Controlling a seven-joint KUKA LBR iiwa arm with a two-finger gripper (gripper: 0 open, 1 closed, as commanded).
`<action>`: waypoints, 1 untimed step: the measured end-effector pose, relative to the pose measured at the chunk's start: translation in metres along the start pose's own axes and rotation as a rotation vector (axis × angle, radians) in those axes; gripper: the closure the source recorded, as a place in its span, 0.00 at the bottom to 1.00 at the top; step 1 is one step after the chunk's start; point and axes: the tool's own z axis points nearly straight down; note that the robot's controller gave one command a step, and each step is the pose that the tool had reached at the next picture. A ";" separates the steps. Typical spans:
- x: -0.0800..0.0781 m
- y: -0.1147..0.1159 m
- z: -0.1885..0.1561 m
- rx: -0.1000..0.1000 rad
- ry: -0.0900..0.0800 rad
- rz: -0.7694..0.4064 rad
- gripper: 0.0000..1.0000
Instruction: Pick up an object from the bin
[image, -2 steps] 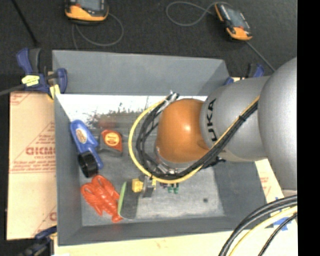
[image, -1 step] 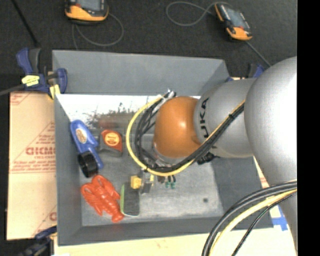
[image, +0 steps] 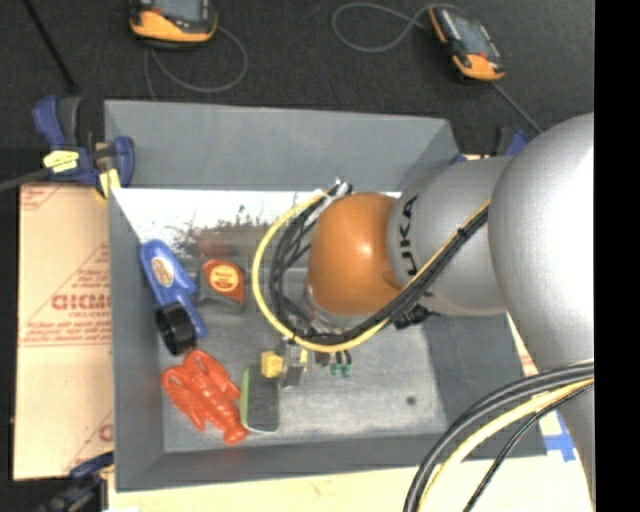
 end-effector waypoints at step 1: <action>-0.012 0.009 -0.006 0.004 0.007 -0.081 1.00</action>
Offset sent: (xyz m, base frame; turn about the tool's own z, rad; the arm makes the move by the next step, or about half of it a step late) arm 0.0480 -0.0048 0.0603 -0.0689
